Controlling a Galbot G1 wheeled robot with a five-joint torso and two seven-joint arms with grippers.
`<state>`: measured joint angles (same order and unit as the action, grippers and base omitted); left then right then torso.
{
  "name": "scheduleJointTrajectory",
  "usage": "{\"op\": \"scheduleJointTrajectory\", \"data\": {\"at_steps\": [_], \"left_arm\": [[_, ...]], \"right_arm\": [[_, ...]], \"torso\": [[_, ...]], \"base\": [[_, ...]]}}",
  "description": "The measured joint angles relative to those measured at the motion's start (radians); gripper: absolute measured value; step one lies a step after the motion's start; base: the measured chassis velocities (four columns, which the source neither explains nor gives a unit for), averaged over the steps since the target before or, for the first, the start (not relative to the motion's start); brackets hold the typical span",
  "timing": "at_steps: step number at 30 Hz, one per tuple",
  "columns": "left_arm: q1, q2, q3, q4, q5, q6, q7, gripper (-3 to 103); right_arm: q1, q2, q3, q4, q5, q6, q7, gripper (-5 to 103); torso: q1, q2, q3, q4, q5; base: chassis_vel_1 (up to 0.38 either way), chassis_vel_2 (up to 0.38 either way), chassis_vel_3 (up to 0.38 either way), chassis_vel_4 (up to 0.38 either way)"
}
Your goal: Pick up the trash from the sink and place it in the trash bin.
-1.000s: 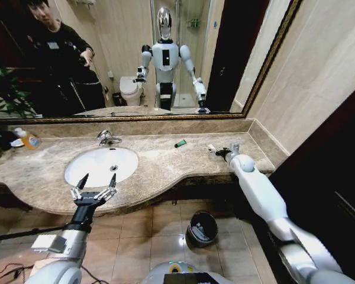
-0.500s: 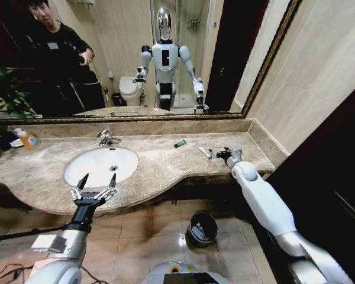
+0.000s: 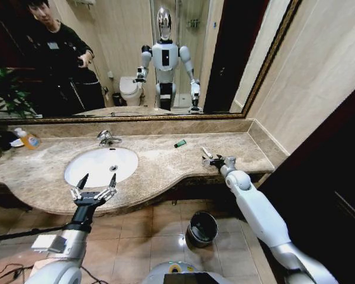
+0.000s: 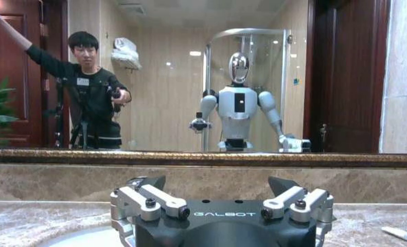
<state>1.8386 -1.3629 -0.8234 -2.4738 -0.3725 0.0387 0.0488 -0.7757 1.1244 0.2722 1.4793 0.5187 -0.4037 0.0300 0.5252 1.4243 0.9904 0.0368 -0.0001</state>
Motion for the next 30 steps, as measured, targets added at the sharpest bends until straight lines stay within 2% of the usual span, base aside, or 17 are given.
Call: {"op": "scheduleJointTrajectory", "data": {"at_steps": [1,2,5,11,12,14,18,19,21,23,25,30], "left_arm": [[0.0,0.0,0.0,0.0,0.0,0.0,0.0,100],[0.0,0.0,0.0,0.0,0.0,0.0,0.0,100],[0.0,0.0,0.0,0.0,0.0,0.0,0.0,100],[0.0,0.0,0.0,0.0,0.0,0.0,0.0,100],[0.0,0.0,0.0,0.0,0.0,0.0,0.0,100],[0.0,0.0,0.0,0.0,0.0,0.0,0.0,100],[0.0,0.0,0.0,0.0,0.0,0.0,0.0,100],[0.0,0.0,0.0,0.0,0.0,0.0,0.0,100],[0.0,0.0,0.0,0.0,0.0,0.0,0.0,100],[0.0,0.0,0.0,0.0,0.0,0.0,0.0,100],[0.0,0.0,0.0,0.0,0.0,0.0,0.0,100],[0.0,0.0,0.0,0.0,0.0,0.0,0.0,100]], "right_arm": [[0.0,0.001,0.0,-0.001,0.0,0.001,0.0,91],[0.0,0.001,0.0,-0.001,0.0,0.001,0.0,91],[0.003,0.004,-0.001,-0.013,-0.005,0.008,0.0,77],[0.002,0.006,-0.001,-0.024,-0.012,0.02,-0.002,69],[0.004,0.007,-0.001,-0.028,-0.013,0.023,-0.002,61],[0.006,0.007,-0.002,-0.031,-0.013,0.026,-0.001,61],[0.009,0.009,-0.005,-0.038,-0.015,0.034,0.001,40],[0.009,0.009,-0.005,-0.038,-0.015,0.034,0.001,40],[0.01,0.011,-0.005,-0.044,-0.017,0.036,0.003,29],[0.011,0.012,-0.006,-0.046,-0.017,0.037,0.003,29],[0.011,0.012,-0.006,-0.05,-0.018,0.04,0.004,19],[0.002,0.005,-0.005,-0.032,-0.013,0.04,0.016,18]], "torso": [[0.0,0.0,0.0,0.0,0.0],[0.0,0.0,0.0,0.0,0.0],[0.0,0.0,0.0,0.0,0.0],[0.0,0.0,0.0,-0.0001,0.0],[0.0,0.0,0.0,-0.0001,0.0],[0.0,0.0,0.0,-0.0001,0.0],[0.0,0.0,0.0,-0.0001,0.0],[0.0,0.0,0.0,-0.0001,0.0],[0.0,0.0,0.0,-0.0001,0.0001],[0.0,0.0,0.0,-0.0001,0.0],[0.0,0.0,0.0,0.0,0.0],[0.0,0.0,0.0,0.0001,0.0003]], "base": [[0.0,0.0,0.0,0.0],[0.0,0.0,0.0,0.0],[0.0,0.0,0.0,0.0],[0.0,0.0,0.0,0.0],[0.0,0.0,0.0,0.0],[0.0,0.0,0.0,0.0],[0.0,0.0,0.0,0.0],[0.0,0.0,0.0,0.0],[0.0,0.0,0.0,0.0],[0.0,0.0,0.0,0.0],[0.0,0.0,0.0,0.0],[0.0,0.0,0.0,0.0]]}}
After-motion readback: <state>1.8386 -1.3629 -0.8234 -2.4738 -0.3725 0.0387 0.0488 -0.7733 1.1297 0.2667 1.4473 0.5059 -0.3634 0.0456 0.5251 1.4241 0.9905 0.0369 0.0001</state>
